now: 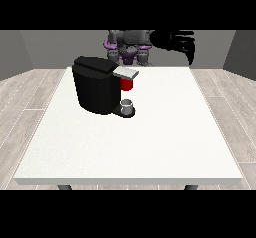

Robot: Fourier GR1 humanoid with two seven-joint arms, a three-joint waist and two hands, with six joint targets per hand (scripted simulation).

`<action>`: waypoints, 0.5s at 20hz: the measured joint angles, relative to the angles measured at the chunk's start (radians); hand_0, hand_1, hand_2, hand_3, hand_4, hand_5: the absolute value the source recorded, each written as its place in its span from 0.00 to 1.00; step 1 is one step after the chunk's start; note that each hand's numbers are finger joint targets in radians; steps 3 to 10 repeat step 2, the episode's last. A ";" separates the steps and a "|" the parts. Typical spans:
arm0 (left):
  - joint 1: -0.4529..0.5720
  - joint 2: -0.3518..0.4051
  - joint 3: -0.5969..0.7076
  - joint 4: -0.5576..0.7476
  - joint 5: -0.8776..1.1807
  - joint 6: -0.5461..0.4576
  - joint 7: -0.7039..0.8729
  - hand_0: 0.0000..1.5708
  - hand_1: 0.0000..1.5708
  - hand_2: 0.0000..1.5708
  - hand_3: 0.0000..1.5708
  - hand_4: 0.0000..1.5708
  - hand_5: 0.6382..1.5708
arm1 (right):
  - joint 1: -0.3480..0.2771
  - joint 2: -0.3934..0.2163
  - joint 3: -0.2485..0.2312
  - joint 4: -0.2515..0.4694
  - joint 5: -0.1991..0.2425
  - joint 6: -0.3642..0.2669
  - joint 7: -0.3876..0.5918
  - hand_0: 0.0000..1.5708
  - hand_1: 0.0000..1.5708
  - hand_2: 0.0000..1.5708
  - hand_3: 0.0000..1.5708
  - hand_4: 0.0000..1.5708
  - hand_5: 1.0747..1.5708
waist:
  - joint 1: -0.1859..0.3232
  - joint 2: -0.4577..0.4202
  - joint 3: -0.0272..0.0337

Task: Insert the coffee pod into the coffee machine and close the lid

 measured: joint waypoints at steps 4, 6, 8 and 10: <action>0.026 0.017 0.031 0.021 0.014 -0.001 -0.013 0.00 0.00 0.00 0.00 0.17 1.00 | 0.036 0.049 0.030 -0.017 -0.005 0.004 -0.023 0.00 0.00 0.00 0.00 0.17 1.00 | -0.043 -0.034 -0.0002; 0.026 0.017 0.031 0.021 0.014 -0.001 -0.013 0.00 0.00 0.00 0.00 0.17 1.00 | 0.036 0.049 0.030 -0.017 -0.005 0.004 -0.023 0.00 0.00 0.00 0.00 0.17 1.00 | -0.043 -0.034 -0.0002; 0.026 0.017 0.031 0.021 0.014 -0.001 -0.013 0.00 0.00 0.00 0.00 0.17 1.00 | 0.036 0.049 0.030 -0.017 -0.005 0.004 -0.023 0.00 0.00 0.00 0.00 0.17 1.00 | -0.043 -0.034 -0.0002; 0.026 0.017 0.031 0.021 0.014 -0.001 -0.013 0.00 0.00 0.00 0.00 0.17 1.00 | 0.036 0.049 0.030 -0.017 -0.005 0.004 -0.023 0.00 0.00 0.00 0.00 0.17 1.00 | -0.043 -0.034 -0.0002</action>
